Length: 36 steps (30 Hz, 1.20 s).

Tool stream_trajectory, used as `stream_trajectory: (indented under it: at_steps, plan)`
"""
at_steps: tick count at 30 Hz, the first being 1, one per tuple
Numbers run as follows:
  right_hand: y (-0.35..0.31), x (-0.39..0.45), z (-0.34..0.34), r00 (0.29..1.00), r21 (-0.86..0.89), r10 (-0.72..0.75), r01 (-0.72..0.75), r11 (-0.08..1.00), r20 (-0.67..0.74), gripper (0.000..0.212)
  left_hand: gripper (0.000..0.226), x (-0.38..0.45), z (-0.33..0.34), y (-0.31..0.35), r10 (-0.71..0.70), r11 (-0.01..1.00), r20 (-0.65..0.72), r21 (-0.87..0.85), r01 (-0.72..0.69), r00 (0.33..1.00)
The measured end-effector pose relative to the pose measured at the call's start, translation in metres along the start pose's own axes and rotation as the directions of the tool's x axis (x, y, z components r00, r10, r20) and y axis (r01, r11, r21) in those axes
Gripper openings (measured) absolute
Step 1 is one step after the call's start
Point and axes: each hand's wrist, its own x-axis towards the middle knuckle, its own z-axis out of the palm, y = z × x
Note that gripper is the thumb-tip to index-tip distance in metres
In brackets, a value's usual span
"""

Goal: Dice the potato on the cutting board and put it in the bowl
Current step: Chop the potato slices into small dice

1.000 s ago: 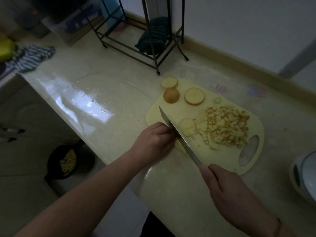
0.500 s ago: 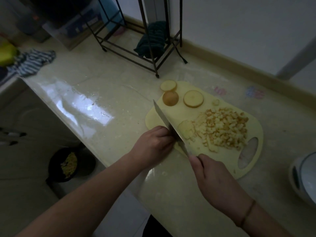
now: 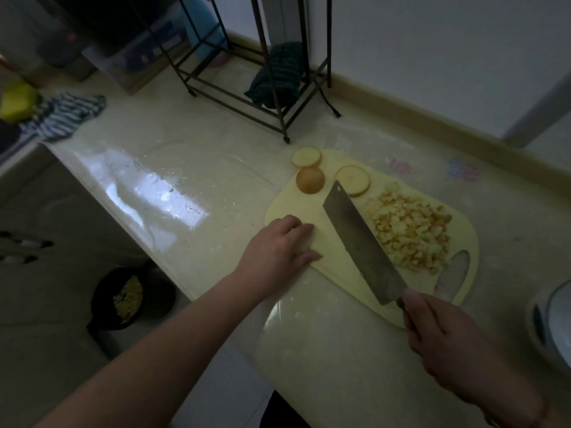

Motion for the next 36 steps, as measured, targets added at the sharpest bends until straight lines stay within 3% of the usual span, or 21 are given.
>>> stream_trajectory:
  at_steps: [3,6,8,13,17,20,24,28,31,36]
  plan:
    - [-0.001,-0.009,-0.003,0.989,0.179,0.107,-0.124,0.976,0.099,0.072,0.081,0.009,0.003,0.002,-0.003,0.995,0.127,0.103,-0.011,0.992]
    - [-0.01,-0.015,-0.016,0.947,0.464,0.219,-0.306,0.831,0.233,0.052,0.103,0.012,0.012,0.016,-0.113,0.991,0.334,0.101,0.084,0.936]
    - [-0.011,-0.018,-0.032,0.942,0.52,0.238,-0.329,0.788,0.236,0.055,0.105,0.013,0.02,0.033,-0.129,0.99,0.331,0.105,0.099,0.935]
    - [-0.009,-0.021,-0.059,0.959,0.535,0.268,-0.276,0.798,0.094,0.068,0.11,0.027,0.041,0.083,-0.169,0.986,0.291,0.033,0.166,0.942]
    - [-0.003,-0.017,-0.055,0.945,0.621,0.306,-0.307,0.721,0.113,0.047,0.107,0.042,0.055,0.113,-0.254,0.962,0.197,-0.048,0.268,0.947]
    - [-0.004,-0.019,-0.05,0.952,0.591,0.29,-0.291,0.753,0.099,0.044,0.106,0.05,0.058,0.121,-0.308,0.939,0.16,-0.108,0.326,0.938]
    - [-0.006,-0.021,-0.047,0.954,0.547,0.274,-0.293,0.784,0.118,0.046,0.104,0.054,0.053,0.122,-0.293,0.925,0.155,-0.203,0.321,0.943]
    - [-0.01,-0.024,-0.051,0.947,0.529,0.279,-0.319,0.787,0.157,0.043,0.082,0.047,0.035,0.106,-0.248,0.863,0.213,-0.394,0.315,0.945]
    - [-0.013,-0.031,-0.055,0.955,0.529,0.267,-0.293,0.796,0.128,0.046,0.076,0.045,0.023,0.085,-0.322,0.888,0.159,-0.292,0.356,0.933]
    - [-0.007,-0.043,-0.056,0.95,0.523,0.294,-0.304,0.796,0.105,0.045,0.094,0.072,-0.001,0.088,-0.337,0.915,0.411,-0.071,0.398,0.847]
